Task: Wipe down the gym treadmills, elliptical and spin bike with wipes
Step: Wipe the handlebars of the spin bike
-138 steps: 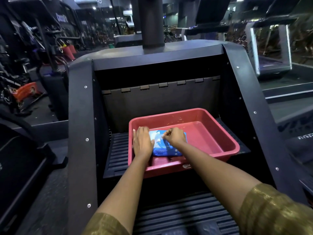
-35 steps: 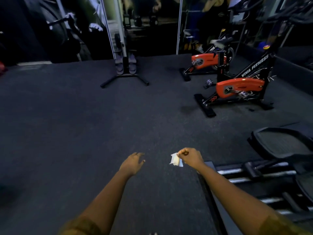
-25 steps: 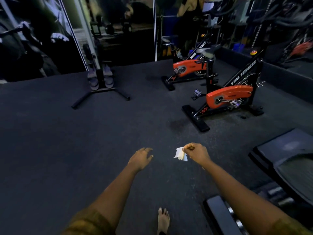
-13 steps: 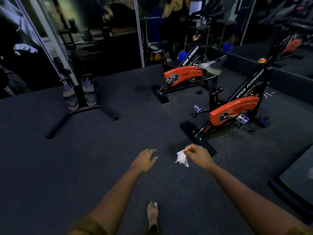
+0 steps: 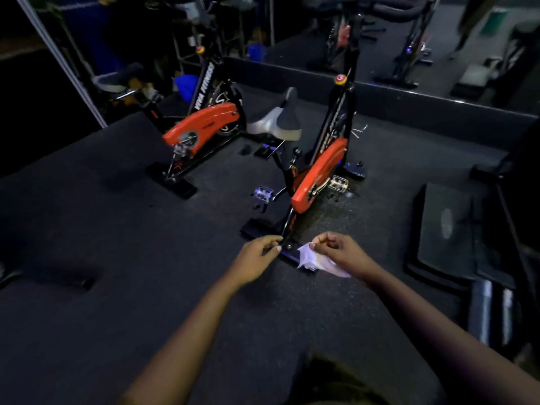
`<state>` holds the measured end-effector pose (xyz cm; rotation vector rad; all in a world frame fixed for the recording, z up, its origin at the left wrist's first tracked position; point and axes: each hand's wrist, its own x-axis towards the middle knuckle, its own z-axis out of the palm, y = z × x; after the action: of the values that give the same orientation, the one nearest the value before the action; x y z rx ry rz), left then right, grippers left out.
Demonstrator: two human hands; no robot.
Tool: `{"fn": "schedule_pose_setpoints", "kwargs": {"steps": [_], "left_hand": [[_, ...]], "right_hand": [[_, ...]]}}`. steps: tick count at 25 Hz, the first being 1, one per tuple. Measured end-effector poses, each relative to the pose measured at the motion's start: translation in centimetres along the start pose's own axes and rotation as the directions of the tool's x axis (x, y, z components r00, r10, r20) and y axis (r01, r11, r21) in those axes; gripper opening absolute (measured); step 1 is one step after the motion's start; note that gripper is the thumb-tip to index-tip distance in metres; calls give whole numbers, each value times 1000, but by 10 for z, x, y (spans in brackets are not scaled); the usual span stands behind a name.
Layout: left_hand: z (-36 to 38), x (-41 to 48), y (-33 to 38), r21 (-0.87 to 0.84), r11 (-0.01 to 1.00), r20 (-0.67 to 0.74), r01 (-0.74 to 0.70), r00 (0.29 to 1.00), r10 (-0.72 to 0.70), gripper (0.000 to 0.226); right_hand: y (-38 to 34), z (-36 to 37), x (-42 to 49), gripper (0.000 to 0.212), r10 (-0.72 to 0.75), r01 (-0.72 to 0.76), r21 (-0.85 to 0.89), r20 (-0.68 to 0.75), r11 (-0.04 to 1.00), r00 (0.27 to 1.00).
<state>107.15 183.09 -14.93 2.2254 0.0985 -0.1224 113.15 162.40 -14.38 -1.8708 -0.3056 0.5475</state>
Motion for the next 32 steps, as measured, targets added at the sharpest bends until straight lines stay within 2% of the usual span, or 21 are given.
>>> {"fn": "schedule_pose_setpoints", "kwargs": {"steps": [5,10,14,18,23,25,28,30,31,32], "left_hand": [[-14,97,32,-297,955,137,-22,989,65,28],[-34,198,64,-443,892,319,94,946,58,14],[-60,250,76,-627,739,298,247,952,-65,5],[-85,285,74,-751,572,297,329,943,-152,6],[-117,326,70,-787,543,220,293,955,-197,10],[-127,341,72,-809,517,209,280,959,-193,12],[-134,363,77,-827,529,121,191,979,-165,18],[-132,371,82,-902,398,110,168,980,-163,23],[-129,372,83,-919,345,141,190,977,-161,33],[-126,372,83,-908,349,182,232,969,-170,43]], "right_hand": [[-23,-44,69,3,-35,22,135,94,991,995],[-68,-100,154,6,-24,-20,267,158,963,987],[-87,-123,213,17,-19,-63,315,251,947,968],[-104,-124,266,24,-22,-59,253,305,966,952],[-125,-130,308,14,12,-49,151,234,987,972],[-131,-135,316,19,28,-55,120,215,991,976],[-137,-138,327,23,29,-53,104,214,993,976],[-141,-136,332,18,11,-36,158,159,987,987],[-143,-133,336,13,4,-25,193,109,981,994],[-145,-130,339,11,8,-22,234,61,972,998]]}}
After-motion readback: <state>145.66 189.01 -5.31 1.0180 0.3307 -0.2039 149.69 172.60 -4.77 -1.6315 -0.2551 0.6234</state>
